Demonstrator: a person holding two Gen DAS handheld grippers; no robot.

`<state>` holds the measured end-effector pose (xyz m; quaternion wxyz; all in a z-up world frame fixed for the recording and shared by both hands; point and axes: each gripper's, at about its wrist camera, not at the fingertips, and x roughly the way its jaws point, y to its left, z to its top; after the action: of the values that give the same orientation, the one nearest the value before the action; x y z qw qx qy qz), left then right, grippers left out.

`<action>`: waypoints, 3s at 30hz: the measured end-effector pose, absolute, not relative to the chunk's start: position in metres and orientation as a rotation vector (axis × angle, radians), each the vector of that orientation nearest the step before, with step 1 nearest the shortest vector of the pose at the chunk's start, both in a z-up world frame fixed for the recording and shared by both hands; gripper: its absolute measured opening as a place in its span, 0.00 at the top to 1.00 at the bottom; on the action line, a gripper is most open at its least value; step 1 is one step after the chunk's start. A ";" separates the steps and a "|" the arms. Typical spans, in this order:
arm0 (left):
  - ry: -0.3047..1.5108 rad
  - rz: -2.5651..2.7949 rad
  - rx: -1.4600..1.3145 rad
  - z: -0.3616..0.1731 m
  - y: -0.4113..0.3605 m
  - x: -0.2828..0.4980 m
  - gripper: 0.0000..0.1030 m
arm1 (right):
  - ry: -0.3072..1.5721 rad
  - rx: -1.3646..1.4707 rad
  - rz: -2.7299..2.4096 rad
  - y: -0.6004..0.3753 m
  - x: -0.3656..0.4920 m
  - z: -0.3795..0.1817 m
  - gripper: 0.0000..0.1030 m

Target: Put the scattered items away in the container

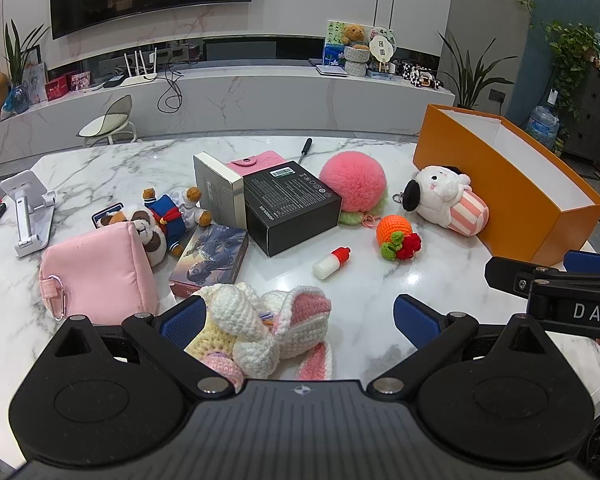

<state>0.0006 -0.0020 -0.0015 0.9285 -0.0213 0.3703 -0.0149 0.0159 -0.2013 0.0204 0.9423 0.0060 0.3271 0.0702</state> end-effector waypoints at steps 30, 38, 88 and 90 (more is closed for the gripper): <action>0.762 -0.050 -0.015 -0.005 -0.001 -0.003 0.00 | 0.656 0.015 0.145 -0.205 0.016 0.021 0.00; 0.789 -0.090 0.083 -0.021 0.001 0.002 0.00 | 0.632 0.060 0.125 -0.225 0.020 0.025 0.00; 0.720 -0.185 0.121 -0.066 0.014 0.051 0.00 | 0.647 -0.196 0.249 -0.229 0.100 0.013 0.24; 0.724 -0.185 0.099 -0.066 0.017 0.052 0.00 | 0.670 -0.216 0.265 -0.225 0.110 0.006 0.32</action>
<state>0.0525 0.0166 -0.0659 0.9298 0.0483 0.3536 -0.0904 0.1105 -0.2245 0.0063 0.9301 -0.1057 0.3272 0.1294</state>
